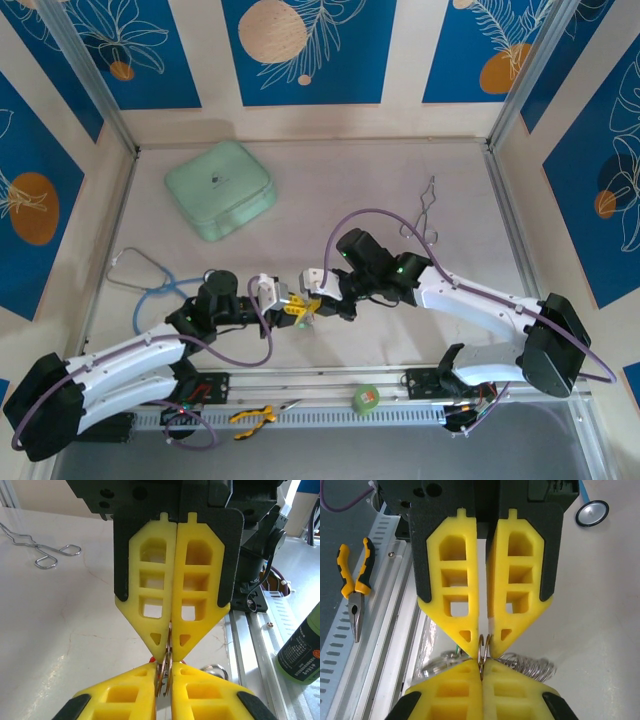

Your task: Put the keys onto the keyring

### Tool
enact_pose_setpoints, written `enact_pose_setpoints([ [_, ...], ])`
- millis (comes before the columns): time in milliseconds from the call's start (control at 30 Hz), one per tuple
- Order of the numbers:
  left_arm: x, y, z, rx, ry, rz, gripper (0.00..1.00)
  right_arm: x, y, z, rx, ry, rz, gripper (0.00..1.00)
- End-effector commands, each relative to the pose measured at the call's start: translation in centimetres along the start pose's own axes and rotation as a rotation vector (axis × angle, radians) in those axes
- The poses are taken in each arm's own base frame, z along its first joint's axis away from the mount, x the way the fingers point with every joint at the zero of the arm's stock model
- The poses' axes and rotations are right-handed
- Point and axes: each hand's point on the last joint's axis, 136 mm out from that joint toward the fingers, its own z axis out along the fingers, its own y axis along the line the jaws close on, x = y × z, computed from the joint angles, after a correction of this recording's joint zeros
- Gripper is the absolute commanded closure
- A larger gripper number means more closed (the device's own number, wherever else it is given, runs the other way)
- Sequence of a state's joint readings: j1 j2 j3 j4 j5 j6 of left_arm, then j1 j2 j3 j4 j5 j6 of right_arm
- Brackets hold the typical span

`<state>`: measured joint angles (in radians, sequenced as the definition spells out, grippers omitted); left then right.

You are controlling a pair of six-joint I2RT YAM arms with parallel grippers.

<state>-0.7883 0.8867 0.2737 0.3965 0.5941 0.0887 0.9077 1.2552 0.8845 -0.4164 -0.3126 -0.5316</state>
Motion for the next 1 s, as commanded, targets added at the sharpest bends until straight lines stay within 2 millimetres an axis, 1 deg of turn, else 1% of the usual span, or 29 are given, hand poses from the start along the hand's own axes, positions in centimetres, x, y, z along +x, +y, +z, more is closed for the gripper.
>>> enact_pose_setpoints([
  [0, -1.1, 0.0, 0.2, 0.012, -0.017, 0.033, 0.91, -2.5, 0.7, -0.4, -0.036, -0.06, -0.062, 1.0],
  [67, -1.1, -0.1, 0.2, 0.017, -0.018, 0.034, 0.99, -2.5, 0.7, -0.4, -0.032, -0.062, -0.062, 1.0],
  [133, -1.1, -0.1, 0.2, 0.019, -0.019, 0.036, 1.0, -2.2, 0.6, -0.4, -0.02, -0.062, -0.057, 1.0],
  [233, -1.1, -0.2, 0.1, 0.019, -0.024, 0.04, 1.0, -1.3, 0.1, -0.6, 0.015, -0.06, -0.025, 0.79],
  [267, -1.2, -0.2, 0.1, 0.018, -0.027, 0.042, 1.0, -0.8, -0.1, -0.7, 0.025, -0.058, -0.008, 0.75],
  [333, -1.3, -0.2, 0.0, 0.017, -0.035, 0.051, 1.0, 0.3, -0.3, -0.8, 0.032, -0.048, 0.025, 0.73],
  [433, -1.4, -0.2, 0.0, 0.013, -0.044, 0.061, 1.0, 1.1, -0.2, -0.8, 0.026, -0.042, 0.054, 0.73],
  [600, -1.5, -0.2, 0.0, 0.011, -0.046, 0.064, 1.0, 1.1, -0.1, -0.7, 0.022, -0.046, 0.063, 0.75],
  [733, -1.4, -0.2, -0.1, 0.011, -0.039, 0.062, 1.0, 0.8, -0.2, -1.0, 0.025, -0.055, 0.07, 0.87],
  [800, -1.2, -0.2, -0.1, 0.008, -0.033, 0.059, 1.0, 0.9, -0.2, -1.2, 0.028, -0.059, 0.081, 0.9],
  [900, -1.1, -0.2, -0.2, 0.008, -0.027, 0.061, 1.0, 0.9, -0.3, -1.5, 0.028, -0.064, 0.111, 0.97],
  [967, -1.3, -0.3, -0.3, 0.008, -0.032, 0.065, 1.0, 1.3, -0.6, -1.5, 0.033, -0.06, 0.155, 1.0],
])
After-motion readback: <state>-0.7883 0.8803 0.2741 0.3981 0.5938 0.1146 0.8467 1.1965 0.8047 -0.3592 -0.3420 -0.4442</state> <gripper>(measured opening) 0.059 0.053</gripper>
